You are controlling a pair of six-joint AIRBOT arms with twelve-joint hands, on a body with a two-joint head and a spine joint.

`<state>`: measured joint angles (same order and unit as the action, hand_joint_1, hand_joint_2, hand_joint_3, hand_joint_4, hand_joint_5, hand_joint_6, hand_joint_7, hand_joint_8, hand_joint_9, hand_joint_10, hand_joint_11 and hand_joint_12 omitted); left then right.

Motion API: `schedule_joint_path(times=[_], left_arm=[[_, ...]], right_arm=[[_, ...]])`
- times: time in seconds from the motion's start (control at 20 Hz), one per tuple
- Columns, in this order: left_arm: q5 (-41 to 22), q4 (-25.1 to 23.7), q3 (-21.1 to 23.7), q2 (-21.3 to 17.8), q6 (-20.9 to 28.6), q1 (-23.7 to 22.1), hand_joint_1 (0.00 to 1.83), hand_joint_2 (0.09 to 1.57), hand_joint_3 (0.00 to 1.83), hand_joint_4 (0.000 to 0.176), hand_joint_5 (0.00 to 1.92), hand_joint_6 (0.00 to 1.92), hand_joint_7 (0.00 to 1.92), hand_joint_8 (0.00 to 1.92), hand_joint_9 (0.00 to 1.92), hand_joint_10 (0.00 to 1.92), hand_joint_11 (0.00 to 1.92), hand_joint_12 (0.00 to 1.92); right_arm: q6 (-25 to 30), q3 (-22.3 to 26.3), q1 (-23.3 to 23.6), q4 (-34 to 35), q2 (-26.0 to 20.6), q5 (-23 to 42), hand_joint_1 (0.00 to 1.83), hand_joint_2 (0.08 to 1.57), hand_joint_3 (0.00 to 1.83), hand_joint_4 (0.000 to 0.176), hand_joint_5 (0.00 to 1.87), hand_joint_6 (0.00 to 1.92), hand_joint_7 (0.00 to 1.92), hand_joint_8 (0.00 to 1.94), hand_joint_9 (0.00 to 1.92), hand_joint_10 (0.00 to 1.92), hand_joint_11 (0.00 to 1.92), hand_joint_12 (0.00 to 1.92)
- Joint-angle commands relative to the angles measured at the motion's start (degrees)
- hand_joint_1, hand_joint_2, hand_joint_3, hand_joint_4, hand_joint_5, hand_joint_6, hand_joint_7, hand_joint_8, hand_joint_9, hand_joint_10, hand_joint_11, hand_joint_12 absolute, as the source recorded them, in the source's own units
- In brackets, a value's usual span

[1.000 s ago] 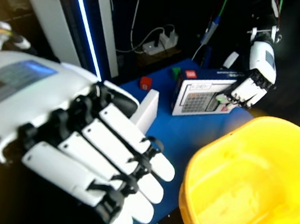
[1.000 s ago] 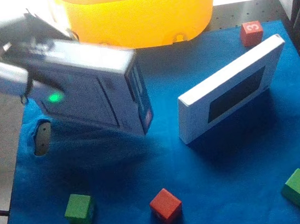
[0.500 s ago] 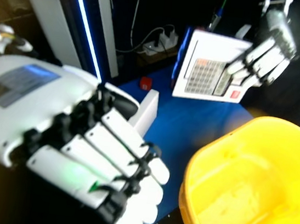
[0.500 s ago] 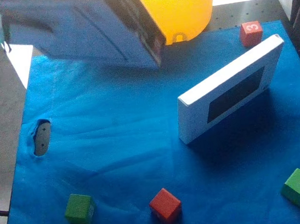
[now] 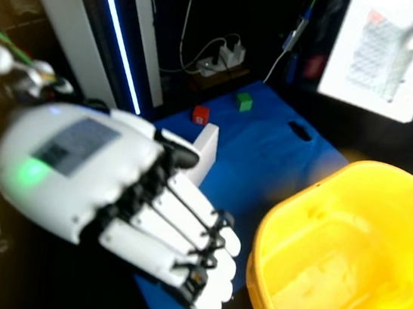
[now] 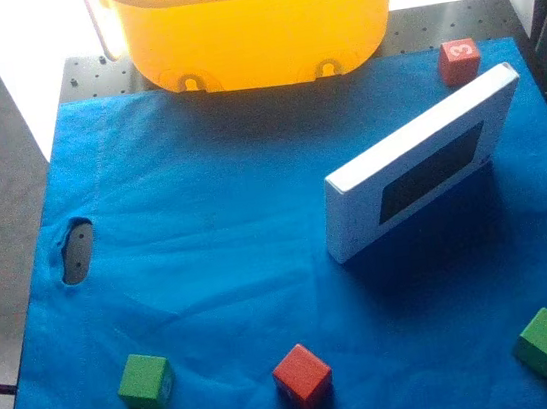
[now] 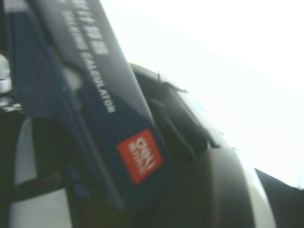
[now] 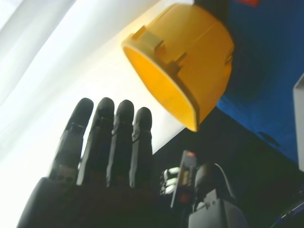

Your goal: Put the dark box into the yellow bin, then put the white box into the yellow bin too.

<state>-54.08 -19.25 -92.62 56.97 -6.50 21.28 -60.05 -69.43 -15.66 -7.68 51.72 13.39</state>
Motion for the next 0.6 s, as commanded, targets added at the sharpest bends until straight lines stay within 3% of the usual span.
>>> schedule_joint_path(times=[0.0,0.05,0.1,0.15,0.2,0.25,0.3,0.35,0.4,0.45,0.5,0.55], left_arm=[[-3.0,2.4,-0.7,0.7,0.0,-1.4,1.38,1.09,0.0,0.0,1.02,0.9,1.03,0.88,0.91,1.13,0.69,1.09],[-1.8,1.3,-1.7,1.8,-0.3,-2.7,1.27,1.08,0.0,0.0,1.01,0.93,1.1,0.79,0.88,0.67,0.56,1.07],[-1.5,0.9,-2.6,2.8,-0.5,-3.0,1.28,1.07,0.0,0.0,1.09,0.61,1.1,0.99,0.95,0.66,0.55,1.23],[-1.6,0.9,-3.3,3.7,-0.7,-3.0,1.28,1.04,0.0,0.0,1.16,0.5,1.14,0.92,0.96,0.63,0.5,1.28],[-2.2,0.9,-4.3,5.1,-0.7,-3.0,1.23,1.0,0.0,0.0,1.26,0.45,1.01,1.01,0.83,1.15,0.57,1.62],[-2.6,0.9,-5.2,6.3,-0.7,-3.0,1.22,0.98,0.0,0.0,1.32,0.37,0.95,1.57,0.86,1.77,0.81,1.86],[-3.4,0.8,-7.3,8.9,-0.7,-3.0,1.22,0.96,0.0,0.0,1.38,0.26,1.01,1.61,0.9,1.8,0.92,1.91],[-3.6,0.6,-7.8,9.6,-0.7,-3.0,1.26,1.04,0.0,0.0,1.33,0.23,0.95,1.29,0.68,1.4,0.57,1.78],[-3.8,0.0,-9.3,11.2,-0.7,-3.0,1.27,1.04,0.0,0.0,1.33,0.23,1.04,1.06,0.82,1.13,0.61,1.6],[-3.5,-0.6,-10.2,12.4,-0.7,-3.0,1.23,0.99,0.0,0.0,1.34,0.29,0.97,1.12,0.86,1.42,0.72,1.74],[-3.0,-1.2,-11.2,13.5,-0.7,-3.0,1.22,0.99,0.0,0.0,1.34,0.32,0.85,1.32,0.71,1.82,0.69,1.89],[-2.6,-1.6,-11.8,14.1,-0.7,-3.0,1.22,0.98,0.0,0.0,1.34,0.32,0.94,1.41,0.98,1.9,1.03,1.91]], right_arm=[[0.0,-0.4,0.7,0.5,0.4,6.8,0.0,1.13,0.0,0.0,0.48,0.0,0.48,0.01,0.39,0.01,0.01,0.72],[0.0,-0.6,0.7,0.5,0.9,6.9,0.0,1.14,0.01,0.0,0.48,0.0,0.48,0.01,0.39,0.0,0.0,0.72],[0.0,-0.8,0.6,0.5,1.2,7.3,0.0,1.17,0.02,0.0,0.48,0.0,0.48,0.01,0.39,0.0,0.0,0.72],[0.0,-1.2,-0.1,0.5,1.7,8.1,0.0,1.2,0.03,0.0,0.48,0.0,0.5,0.01,0.41,0.01,0.02,0.73],[0.0,-1.5,-0.9,0.5,2.4,8.9,0.0,1.19,0.01,0.0,0.48,0.0,0.48,0.0,0.4,0.0,0.04,0.68],[0.0,-1.8,-1.0,0.5,2.6,9.1,0.0,1.18,0.0,0.0,0.48,0.0,0.47,0.0,0.39,0.0,0.04,0.66],[0.0,-2.2,-1.4,0.5,3.1,9.7,0.0,1.17,0.0,0.0,0.5,0.01,0.5,0.01,0.41,0.01,0.05,0.66],[0.0,-2.3,-1.9,0.5,3.3,10.3,0.0,1.16,0.0,0.0,0.51,0.01,0.5,0.01,0.41,0.01,0.04,0.65],[0.0,-3.0,-3.9,1.4,4.1,14.3,0.0,1.17,0.0,0.0,0.5,0.0,0.5,0.01,0.42,0.01,0.07,0.67],[0.0,-3.7,-5.2,3.2,4.9,16.5,0.0,1.17,0.0,0.0,0.49,0.0,0.5,0.0,0.43,0.0,0.06,0.74],[0.0,-4.2,-5.8,3.6,5.6,17.2,0.0,1.14,0.0,0.0,0.48,0.0,0.47,0.0,0.4,0.0,0.01,0.85],[0.0,-4.4,-5.8,3.6,6.1,17.2,0.0,1.14,0.0,0.0,0.49,0.0,0.47,0.0,0.4,0.0,0.0,0.88]])
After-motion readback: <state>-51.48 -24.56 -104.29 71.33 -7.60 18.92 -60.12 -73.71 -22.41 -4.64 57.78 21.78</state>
